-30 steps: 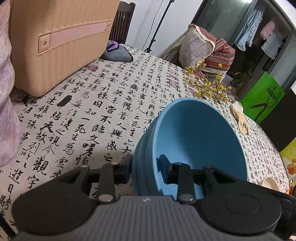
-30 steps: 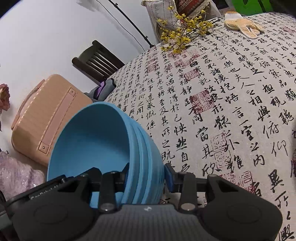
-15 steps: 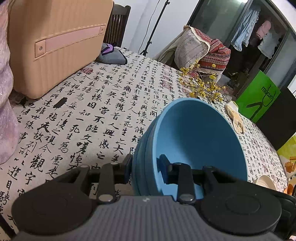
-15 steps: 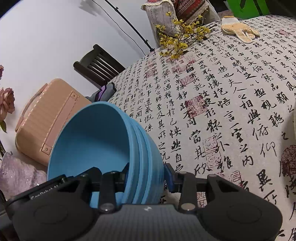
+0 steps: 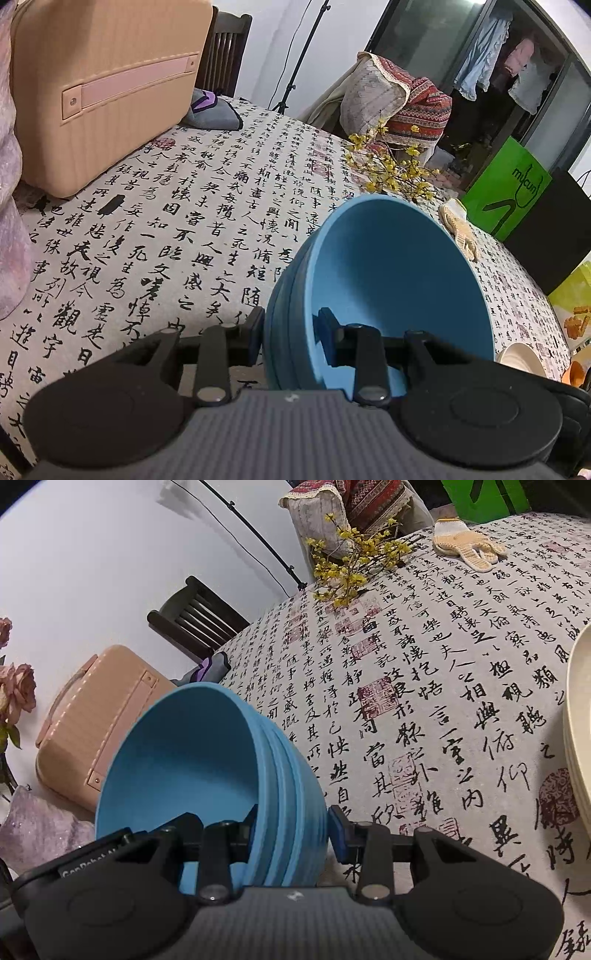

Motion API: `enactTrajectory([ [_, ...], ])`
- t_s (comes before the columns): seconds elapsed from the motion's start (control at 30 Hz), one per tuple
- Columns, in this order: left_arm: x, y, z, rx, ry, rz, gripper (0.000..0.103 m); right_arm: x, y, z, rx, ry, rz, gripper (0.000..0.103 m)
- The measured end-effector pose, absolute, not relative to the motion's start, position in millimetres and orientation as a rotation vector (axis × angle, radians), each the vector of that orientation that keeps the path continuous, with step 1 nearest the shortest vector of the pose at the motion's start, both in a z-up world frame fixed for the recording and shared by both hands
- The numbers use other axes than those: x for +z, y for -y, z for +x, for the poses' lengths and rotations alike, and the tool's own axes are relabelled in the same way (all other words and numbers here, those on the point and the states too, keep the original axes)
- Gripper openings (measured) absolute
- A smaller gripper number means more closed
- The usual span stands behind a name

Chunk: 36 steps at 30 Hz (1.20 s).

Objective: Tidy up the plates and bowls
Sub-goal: 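Lift the blue bowl stack with both grippers off the table, then carry the bowl stack with both grippers toward the cream plate stack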

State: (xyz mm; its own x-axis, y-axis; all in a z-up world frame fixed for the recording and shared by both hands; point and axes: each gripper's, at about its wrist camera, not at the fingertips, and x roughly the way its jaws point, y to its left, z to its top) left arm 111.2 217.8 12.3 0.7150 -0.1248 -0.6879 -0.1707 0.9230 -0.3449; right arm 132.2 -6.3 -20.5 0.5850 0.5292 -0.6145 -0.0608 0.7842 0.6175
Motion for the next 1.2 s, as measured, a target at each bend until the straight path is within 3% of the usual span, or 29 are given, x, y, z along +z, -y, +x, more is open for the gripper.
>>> enactTrajectory([
  [1.2, 24, -177, 100, -0.009, -0.764, -0.371, 0.032, -15, 49, 109, 0.352, -0.847, 0.619, 0.036],
])
